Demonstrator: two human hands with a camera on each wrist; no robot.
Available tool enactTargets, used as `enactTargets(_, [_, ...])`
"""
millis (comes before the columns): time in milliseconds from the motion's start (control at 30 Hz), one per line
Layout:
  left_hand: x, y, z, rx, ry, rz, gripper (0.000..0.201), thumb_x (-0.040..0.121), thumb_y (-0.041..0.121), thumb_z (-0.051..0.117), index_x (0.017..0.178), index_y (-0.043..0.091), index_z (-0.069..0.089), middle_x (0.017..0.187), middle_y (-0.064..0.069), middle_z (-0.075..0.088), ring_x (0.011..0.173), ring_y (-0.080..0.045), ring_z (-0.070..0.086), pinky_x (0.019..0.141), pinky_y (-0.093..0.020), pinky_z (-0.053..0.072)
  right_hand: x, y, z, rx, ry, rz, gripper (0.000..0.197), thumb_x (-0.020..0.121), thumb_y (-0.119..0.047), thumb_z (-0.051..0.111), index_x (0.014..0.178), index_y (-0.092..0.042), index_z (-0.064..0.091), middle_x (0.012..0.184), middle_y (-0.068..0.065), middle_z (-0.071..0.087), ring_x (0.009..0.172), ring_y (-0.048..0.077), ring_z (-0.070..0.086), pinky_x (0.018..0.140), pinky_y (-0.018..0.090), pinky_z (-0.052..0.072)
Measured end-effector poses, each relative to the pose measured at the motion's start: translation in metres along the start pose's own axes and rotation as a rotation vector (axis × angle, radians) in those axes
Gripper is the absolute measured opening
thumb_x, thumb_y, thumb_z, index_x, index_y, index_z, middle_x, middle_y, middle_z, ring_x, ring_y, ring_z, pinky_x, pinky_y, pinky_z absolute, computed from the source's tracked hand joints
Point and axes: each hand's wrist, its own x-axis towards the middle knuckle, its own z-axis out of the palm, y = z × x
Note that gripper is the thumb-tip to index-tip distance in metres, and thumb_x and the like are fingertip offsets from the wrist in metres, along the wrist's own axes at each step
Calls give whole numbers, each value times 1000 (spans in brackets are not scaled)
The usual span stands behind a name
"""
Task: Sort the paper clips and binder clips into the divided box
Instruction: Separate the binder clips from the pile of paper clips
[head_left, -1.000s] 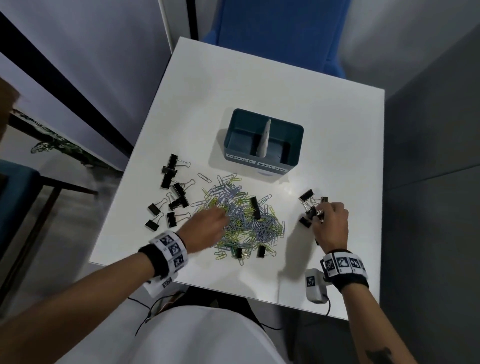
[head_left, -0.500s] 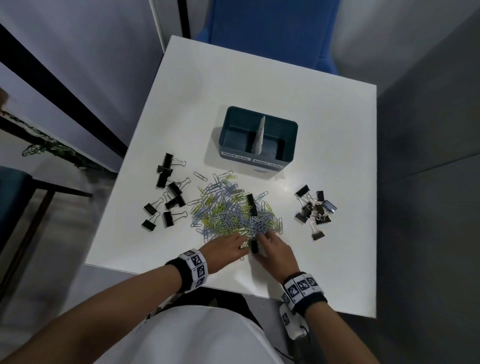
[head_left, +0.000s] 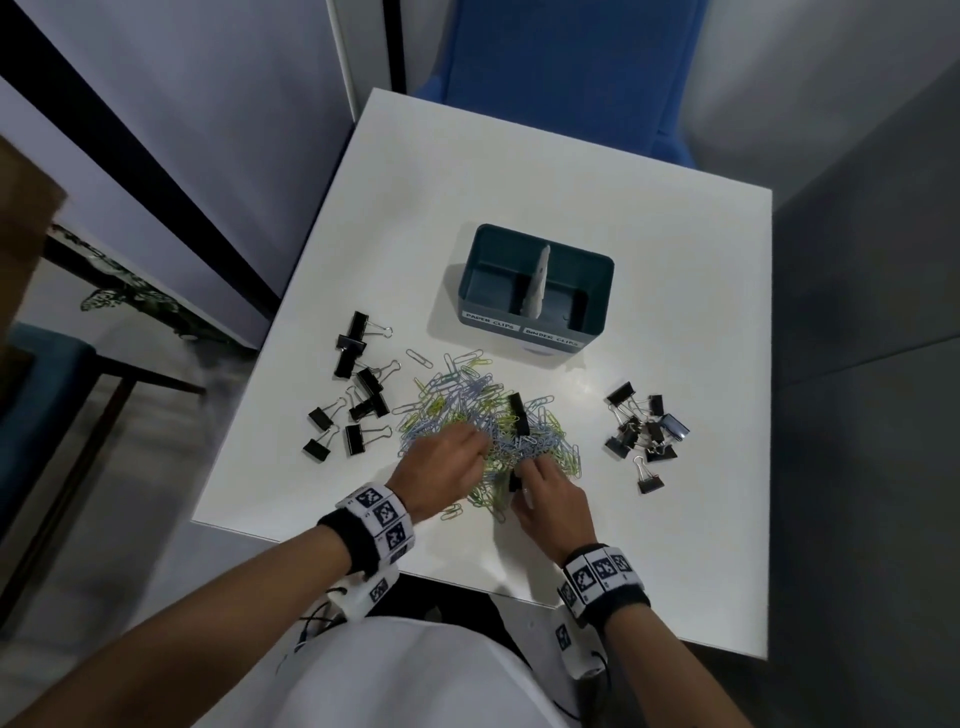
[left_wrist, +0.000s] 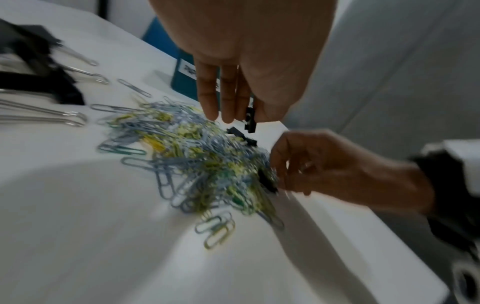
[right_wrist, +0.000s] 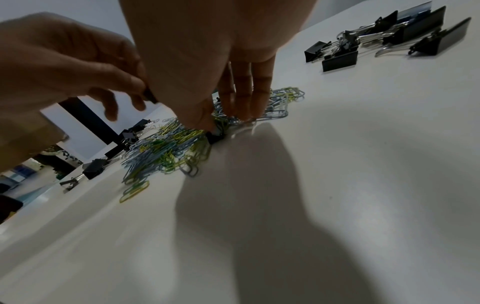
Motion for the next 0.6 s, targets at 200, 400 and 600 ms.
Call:
enactTargets(200, [-16,-63,-46,9,134,-483,8,83,17,58,79,21,52,83,8,54,72,-12,51,53,-21,33,8,1,8,-24,-64,13,24,83,-32,70,100,-19,57,98,0,56,81,17,54,51,29,50])
enactTargets(400, [-30,-115,-64,-3,109,-772,11,80,13,56,80,23,58,90,0,57,83,-26,57,69,-35,44,13,-9,0,10,-66,30,40,70,-2,71,104,-13,54,95,6,61,71,23,56,50,24,36])
enactTargets(600, [-32,-121,-62,77,92,-686,12,84,11,57,93,17,61,100,-6,54,89,-28,56,64,-36,43,9,-7,-4,167,-46,64,37,74,-2,67,103,-17,48,100,2,57,75,16,48,52,19,37])
